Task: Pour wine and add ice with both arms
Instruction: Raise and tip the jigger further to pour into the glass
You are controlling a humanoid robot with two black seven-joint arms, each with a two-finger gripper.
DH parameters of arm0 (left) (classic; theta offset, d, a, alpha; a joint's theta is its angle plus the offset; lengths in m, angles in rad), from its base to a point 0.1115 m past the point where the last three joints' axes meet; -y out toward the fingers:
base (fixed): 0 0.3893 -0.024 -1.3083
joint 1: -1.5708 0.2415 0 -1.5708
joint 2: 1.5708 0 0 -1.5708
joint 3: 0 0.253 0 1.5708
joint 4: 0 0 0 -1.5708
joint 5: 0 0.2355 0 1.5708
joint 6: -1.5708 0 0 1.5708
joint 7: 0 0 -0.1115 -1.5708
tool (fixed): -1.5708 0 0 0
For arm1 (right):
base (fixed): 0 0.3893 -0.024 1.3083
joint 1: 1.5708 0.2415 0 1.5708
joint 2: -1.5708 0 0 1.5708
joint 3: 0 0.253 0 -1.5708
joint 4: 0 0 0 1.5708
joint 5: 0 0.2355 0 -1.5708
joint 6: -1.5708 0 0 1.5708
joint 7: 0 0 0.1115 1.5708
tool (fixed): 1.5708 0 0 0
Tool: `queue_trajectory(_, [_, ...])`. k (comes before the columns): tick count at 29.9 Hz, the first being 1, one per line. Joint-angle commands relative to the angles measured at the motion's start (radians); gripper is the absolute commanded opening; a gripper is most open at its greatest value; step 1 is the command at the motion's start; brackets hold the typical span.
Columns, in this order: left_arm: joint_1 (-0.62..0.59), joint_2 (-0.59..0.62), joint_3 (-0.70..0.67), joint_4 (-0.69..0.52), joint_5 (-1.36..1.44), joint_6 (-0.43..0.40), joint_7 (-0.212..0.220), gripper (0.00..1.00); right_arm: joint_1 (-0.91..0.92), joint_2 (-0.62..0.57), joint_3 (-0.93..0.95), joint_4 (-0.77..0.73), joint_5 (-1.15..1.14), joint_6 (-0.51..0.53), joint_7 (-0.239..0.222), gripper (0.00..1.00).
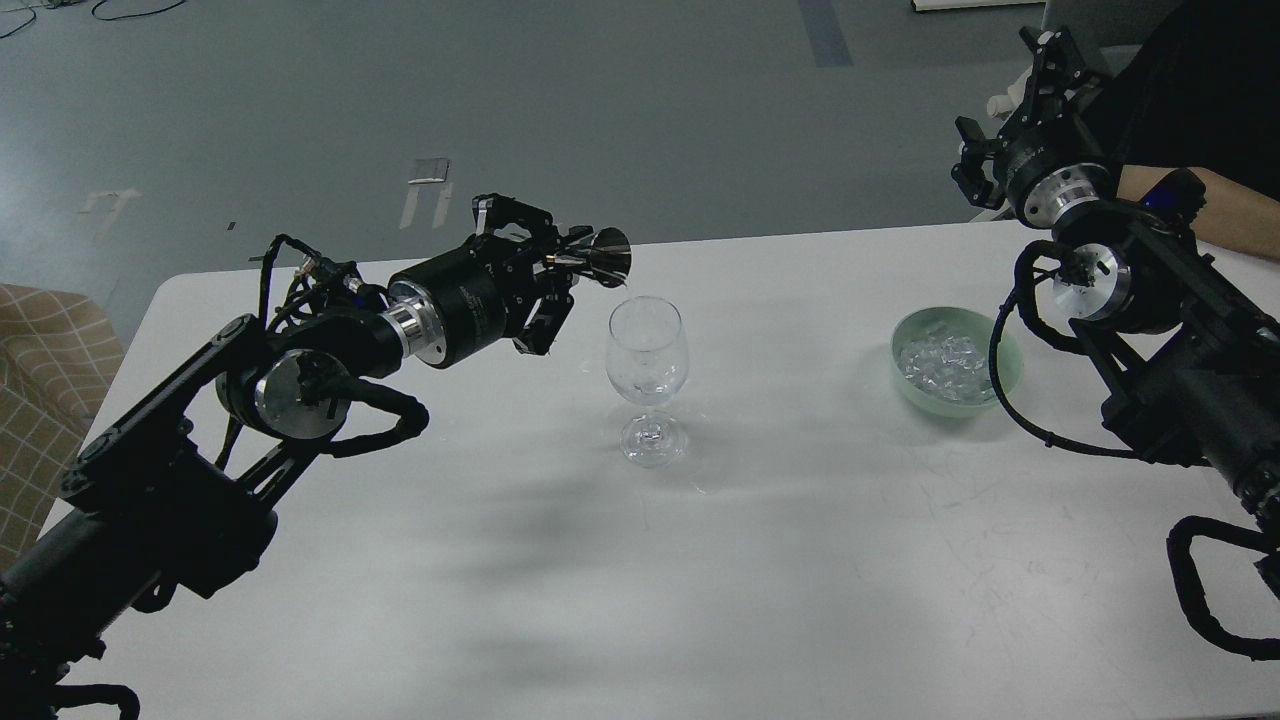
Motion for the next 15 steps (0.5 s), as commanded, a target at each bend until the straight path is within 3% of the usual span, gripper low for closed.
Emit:
queue_trajectory(1, [-0.004, 0.0, 0.0, 0.0, 0.033, 0.0, 0.005, 0.09, 0.0, 0.0, 0.0, 0.0, 0.0, 0.0, 0.001, 1.0])
queue_trajectory(15, [-0.013, 0.006, 0.029, -0.008, 0.088, 0.0, 0.019, 0.09, 0.0, 0.0, 0.0, 0.0, 0.001, 0.0, 0.001, 1.0])
